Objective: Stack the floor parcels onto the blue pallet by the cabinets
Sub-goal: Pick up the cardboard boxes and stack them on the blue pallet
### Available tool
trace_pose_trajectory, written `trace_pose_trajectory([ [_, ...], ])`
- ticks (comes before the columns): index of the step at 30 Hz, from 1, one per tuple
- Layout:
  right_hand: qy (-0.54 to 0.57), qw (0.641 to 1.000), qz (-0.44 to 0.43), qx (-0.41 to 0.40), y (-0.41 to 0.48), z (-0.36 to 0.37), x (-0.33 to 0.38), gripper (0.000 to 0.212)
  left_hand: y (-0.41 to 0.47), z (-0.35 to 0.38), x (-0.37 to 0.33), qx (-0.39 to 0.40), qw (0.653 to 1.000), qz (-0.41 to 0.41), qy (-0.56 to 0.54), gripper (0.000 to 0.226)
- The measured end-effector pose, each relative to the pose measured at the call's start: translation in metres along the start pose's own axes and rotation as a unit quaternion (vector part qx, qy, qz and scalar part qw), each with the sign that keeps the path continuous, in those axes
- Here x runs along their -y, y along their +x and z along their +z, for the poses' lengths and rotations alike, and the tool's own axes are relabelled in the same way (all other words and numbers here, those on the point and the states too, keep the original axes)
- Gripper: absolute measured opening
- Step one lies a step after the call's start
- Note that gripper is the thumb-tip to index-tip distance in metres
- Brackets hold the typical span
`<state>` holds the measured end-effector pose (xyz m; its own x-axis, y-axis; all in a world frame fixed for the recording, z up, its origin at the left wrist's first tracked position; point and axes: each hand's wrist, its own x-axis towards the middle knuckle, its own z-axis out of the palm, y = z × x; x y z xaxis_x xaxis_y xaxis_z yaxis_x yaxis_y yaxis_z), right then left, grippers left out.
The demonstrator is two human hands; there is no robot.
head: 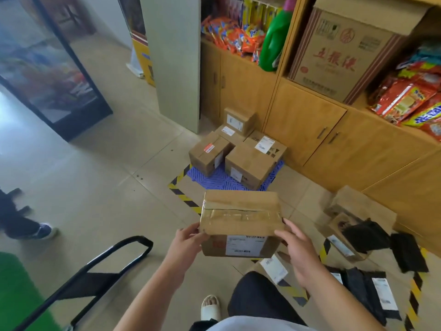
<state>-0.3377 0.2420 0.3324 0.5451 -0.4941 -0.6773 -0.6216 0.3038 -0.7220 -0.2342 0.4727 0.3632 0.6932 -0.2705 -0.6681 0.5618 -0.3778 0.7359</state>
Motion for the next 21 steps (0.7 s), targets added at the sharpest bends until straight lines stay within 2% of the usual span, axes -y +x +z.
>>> trace_pose_trajectory([
  [9,0.061,0.998,-0.003,-0.022,0.132,0.074,0.086,0.053,0.149,-0.037,-0.097,0.017,0.999,0.001,0.04,0.029],
  [13,0.078,0.997,0.022,-0.01,0.211,0.107,0.132,0.055,0.219,-0.047,-0.157,0.016,0.999,-0.011,0.041,0.029],
  [21,0.086,0.992,0.068,-0.058,0.317,0.133,0.208,0.06,0.348,-0.051,-0.235,0.053,0.994,-0.02,0.092,0.028],
])
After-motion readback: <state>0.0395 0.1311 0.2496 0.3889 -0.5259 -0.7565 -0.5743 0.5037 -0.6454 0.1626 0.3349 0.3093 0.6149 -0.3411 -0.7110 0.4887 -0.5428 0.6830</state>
